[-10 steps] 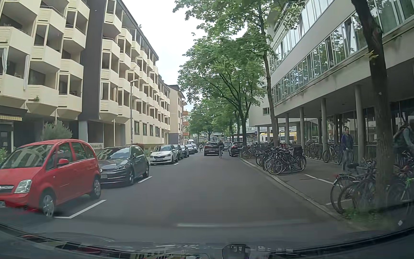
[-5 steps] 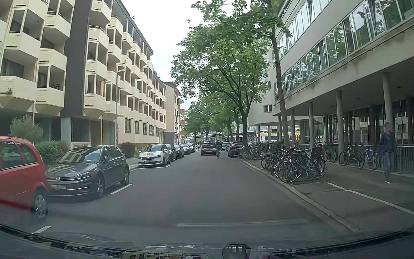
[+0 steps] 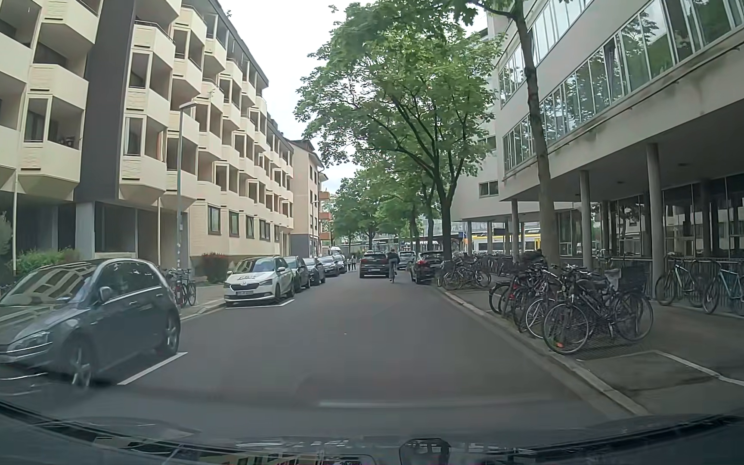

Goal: Follow the waypoints while adhering to traffic rules and regulations

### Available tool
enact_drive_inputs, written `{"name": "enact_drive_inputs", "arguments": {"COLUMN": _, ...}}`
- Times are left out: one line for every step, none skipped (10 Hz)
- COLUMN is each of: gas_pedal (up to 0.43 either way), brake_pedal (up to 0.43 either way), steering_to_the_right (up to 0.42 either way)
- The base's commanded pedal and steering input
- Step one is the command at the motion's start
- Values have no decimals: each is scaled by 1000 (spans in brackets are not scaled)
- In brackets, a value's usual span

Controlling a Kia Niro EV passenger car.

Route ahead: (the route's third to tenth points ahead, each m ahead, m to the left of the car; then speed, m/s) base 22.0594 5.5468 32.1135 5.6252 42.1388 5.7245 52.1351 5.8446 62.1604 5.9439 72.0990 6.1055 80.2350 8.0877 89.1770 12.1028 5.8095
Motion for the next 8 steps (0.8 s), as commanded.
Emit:
{"name": "enact_drive_inputs", "arguments": {"gas_pedal": 67, "brake_pedal": 0, "steering_to_the_right": -8}}
{"name": "enact_drive_inputs", "arguments": {"gas_pedal": 67, "brake_pedal": 0, "steering_to_the_right": -9}}
{"name": "enact_drive_inputs", "arguments": {"gas_pedal": 59, "brake_pedal": 0, "steering_to_the_right": -9}}
{"name": "enact_drive_inputs", "arguments": {"gas_pedal": 59, "brake_pedal": 0, "steering_to_the_right": -9}}
{"name": "enact_drive_inputs", "arguments": {"gas_pedal": 59, "brake_pedal": 0, "steering_to_the_right": -9}}
{"name": "enact_drive_inputs", "arguments": {"gas_pedal": 59, "brake_pedal": 0, "steering_to_the_right": -9}}
{"name": "enact_drive_inputs", "arguments": {"gas_pedal": 59, "brake_pedal": 0, "steering_to_the_right": -7}}
{"name": "enact_drive_inputs", "arguments": {"gas_pedal": 59, "brake_pedal": 0, "steering_to_the_right": -5}}
